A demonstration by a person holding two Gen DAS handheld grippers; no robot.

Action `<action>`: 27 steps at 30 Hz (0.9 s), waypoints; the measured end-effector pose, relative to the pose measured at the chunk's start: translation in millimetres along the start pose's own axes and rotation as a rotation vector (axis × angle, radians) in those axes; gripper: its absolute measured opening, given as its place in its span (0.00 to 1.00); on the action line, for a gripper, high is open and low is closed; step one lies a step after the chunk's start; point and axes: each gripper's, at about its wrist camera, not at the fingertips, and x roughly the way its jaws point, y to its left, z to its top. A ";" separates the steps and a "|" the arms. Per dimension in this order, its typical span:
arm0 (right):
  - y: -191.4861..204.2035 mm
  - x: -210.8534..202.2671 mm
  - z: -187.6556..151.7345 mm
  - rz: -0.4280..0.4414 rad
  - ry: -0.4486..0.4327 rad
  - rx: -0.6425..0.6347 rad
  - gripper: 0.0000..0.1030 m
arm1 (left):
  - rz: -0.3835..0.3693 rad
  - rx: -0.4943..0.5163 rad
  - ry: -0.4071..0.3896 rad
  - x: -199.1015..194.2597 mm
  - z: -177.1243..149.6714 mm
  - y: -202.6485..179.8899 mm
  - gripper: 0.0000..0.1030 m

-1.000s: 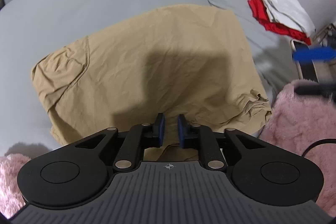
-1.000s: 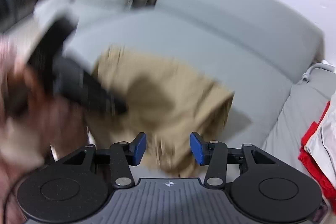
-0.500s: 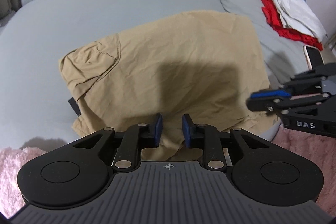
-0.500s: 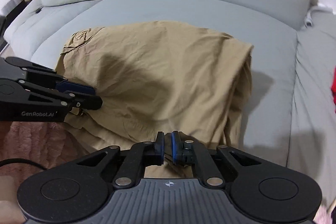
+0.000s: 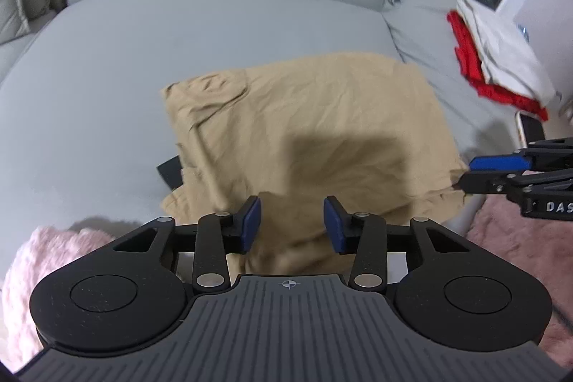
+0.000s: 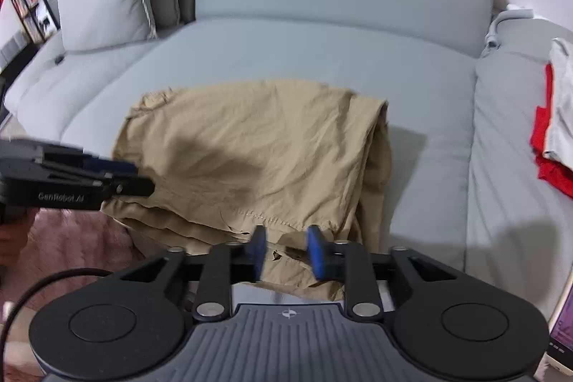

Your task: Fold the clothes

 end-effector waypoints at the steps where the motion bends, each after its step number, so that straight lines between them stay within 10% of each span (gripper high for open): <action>1: -2.6 -3.8 0.0 -0.009 -0.006 -0.003 0.32 | 0.005 -0.014 -0.001 -0.5 -0.5 4.1 0.44; 13: -10.7 -12.4 35.2 -0.062 -0.230 -0.065 0.18 | 0.002 -0.052 -0.184 -24.5 47.0 16.1 0.43; 17: 1.9 27.6 64.0 -0.099 -0.300 -0.106 0.18 | 0.129 -0.034 -0.206 10.4 75.4 15.8 0.28; 27: -17.9 151.1 50.0 -0.221 -0.102 -0.136 0.06 | 0.314 0.030 -0.033 116.7 49.3 24.1 0.08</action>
